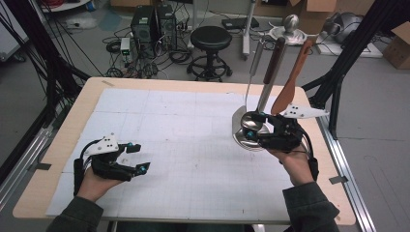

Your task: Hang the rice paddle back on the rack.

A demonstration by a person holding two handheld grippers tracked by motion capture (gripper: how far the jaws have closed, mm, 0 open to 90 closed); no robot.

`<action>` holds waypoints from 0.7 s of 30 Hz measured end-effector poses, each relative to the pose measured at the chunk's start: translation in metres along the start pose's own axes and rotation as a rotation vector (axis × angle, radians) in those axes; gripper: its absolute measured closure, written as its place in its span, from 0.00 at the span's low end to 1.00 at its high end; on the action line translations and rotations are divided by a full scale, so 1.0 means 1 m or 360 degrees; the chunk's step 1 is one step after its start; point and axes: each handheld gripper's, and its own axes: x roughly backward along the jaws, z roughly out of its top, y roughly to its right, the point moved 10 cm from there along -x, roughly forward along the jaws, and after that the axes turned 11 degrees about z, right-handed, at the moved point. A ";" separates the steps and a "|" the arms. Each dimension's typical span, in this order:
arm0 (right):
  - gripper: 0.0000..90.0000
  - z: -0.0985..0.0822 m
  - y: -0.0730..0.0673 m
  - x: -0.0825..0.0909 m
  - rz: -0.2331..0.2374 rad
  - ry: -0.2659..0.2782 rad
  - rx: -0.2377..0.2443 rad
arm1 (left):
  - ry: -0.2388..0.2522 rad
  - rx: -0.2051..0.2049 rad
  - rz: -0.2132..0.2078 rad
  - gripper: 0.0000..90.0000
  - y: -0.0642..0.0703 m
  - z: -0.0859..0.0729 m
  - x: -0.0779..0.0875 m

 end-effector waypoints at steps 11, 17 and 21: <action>0.30 -0.014 -0.002 -0.008 0.0008 -0.0011 -0.0019 | 0.0011 0.0022 0.0033 0.24 -0.007 0.000 0.005; 0.29 -0.022 -0.003 -0.011 0.0008 -0.0021 -0.0027 | 0.0009 0.0026 0.0038 0.24 -0.009 0.000 0.006; 0.29 -0.028 -0.004 -0.014 0.0016 -0.0028 -0.0035 | 0.0007 0.0029 0.0040 0.24 -0.009 0.000 0.006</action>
